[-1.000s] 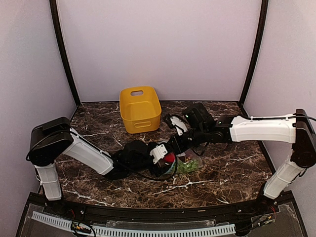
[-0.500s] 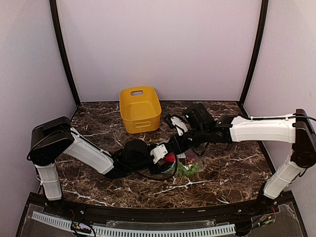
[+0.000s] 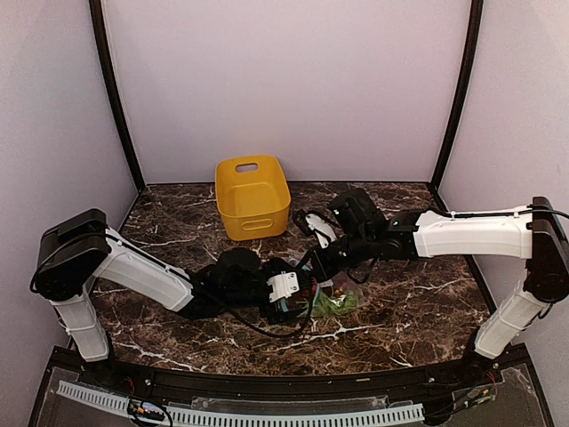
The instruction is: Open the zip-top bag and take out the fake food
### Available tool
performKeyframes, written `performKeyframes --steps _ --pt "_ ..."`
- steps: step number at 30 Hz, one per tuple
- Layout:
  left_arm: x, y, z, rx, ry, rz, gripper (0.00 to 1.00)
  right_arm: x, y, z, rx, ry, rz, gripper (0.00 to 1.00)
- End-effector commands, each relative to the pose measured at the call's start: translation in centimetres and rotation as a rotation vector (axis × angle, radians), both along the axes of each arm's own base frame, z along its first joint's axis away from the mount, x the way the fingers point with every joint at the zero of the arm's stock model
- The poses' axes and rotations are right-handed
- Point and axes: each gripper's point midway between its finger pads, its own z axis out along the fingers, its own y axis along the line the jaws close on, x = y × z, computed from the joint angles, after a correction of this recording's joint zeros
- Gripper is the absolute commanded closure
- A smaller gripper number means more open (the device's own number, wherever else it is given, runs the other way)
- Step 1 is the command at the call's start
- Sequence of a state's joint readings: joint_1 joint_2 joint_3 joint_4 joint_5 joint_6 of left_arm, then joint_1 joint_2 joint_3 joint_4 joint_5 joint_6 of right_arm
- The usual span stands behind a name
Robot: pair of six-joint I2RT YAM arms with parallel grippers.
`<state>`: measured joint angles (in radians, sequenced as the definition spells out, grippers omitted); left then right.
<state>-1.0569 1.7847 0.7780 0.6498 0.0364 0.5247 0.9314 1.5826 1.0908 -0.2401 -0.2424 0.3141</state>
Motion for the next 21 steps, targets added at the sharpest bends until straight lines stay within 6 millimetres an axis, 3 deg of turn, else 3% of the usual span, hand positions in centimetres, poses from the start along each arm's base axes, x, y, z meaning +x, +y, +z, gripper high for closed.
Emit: performKeyframes --steps 1,8,12,16,21 --pt "-0.1 -0.8 0.0 0.052 -0.006 -0.064 0.04 -1.1 0.5 0.2 0.021 0.008 0.055 1.00" --pt "0.4 -2.4 -0.6 0.057 0.009 -0.092 0.01 -1.2 0.6 0.0 0.019 0.012 0.065 1.00" --pt "0.2 -2.6 -2.2 0.096 0.039 -0.119 0.01 -1.1 0.6 0.0 0.017 0.011 0.064 1.00" --pt "-1.0 -2.2 -2.2 0.077 0.074 -0.140 0.01 -0.9 0.3 -0.3 0.006 0.003 0.055 1.00" --pt "-2.2 -0.3 -1.6 0.067 0.063 -0.123 0.14 -1.0 -0.2 -1.2 -0.015 0.012 0.042 1.00"
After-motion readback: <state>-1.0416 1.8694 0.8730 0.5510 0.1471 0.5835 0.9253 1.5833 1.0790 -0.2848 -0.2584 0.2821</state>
